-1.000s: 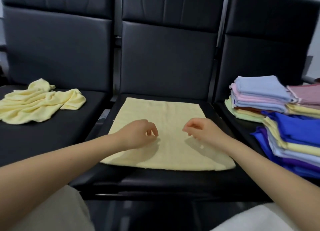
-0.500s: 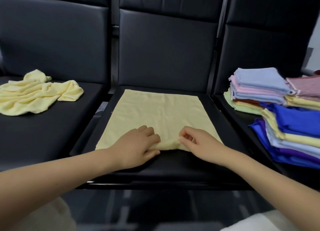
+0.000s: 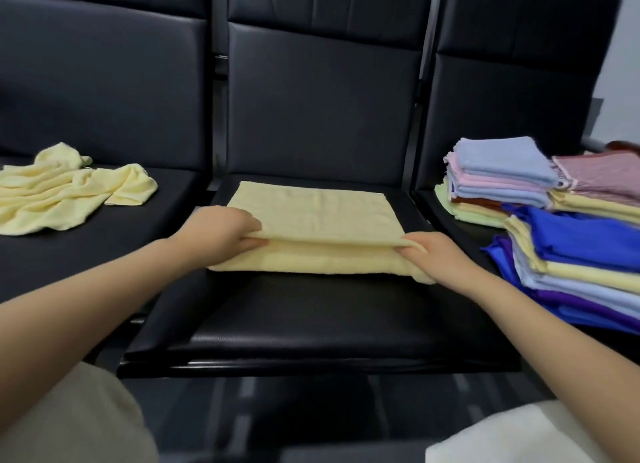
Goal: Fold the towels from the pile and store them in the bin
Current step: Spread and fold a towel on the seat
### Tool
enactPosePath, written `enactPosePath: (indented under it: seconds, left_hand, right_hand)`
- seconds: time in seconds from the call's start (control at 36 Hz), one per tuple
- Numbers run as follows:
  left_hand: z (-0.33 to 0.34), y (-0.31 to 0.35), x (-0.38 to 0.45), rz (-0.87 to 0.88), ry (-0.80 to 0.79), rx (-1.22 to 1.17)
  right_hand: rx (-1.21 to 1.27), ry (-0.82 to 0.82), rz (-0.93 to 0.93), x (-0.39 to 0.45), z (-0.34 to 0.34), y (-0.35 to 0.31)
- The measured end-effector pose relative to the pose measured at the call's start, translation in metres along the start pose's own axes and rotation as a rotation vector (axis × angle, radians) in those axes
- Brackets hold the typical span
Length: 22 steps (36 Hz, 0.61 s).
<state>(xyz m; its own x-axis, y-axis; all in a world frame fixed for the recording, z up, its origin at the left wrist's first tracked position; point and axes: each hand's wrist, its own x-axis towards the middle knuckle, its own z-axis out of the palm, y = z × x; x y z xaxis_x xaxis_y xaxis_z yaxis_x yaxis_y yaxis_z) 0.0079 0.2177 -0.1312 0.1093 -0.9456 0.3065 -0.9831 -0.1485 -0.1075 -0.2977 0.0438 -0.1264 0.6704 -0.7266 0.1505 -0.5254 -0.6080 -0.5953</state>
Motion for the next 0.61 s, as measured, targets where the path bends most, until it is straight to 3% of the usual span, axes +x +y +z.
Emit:
enactPosePath:
  seconds: [0.14, 0.22, 0.44, 0.53, 0.61]
  left_hand:
    - [0.000, -0.021, -0.010, -0.099, 0.040, -0.481]
    - [-0.001, -0.011, -0.016, -0.174, -0.014, -0.698]
    - [-0.003, 0.014, -0.023, -0.224, -0.221, -0.776]
    - [-0.014, 0.017, -0.023, -0.174, -0.311, -0.766]
    - [-0.022, 0.007, -0.019, -0.173, -0.283, -0.699]
  right_hand:
    - [0.177, -0.014, 0.074, -0.015, -0.018, 0.010]
    - [0.310, -0.003, 0.118, -0.022, -0.017, 0.011]
    - [0.215, -0.172, 0.220, -0.023, -0.013, 0.004]
    - [0.188, -0.140, 0.222, -0.019, -0.021, 0.002]
    - [0.260, -0.058, 0.226, -0.011, -0.027, 0.007]
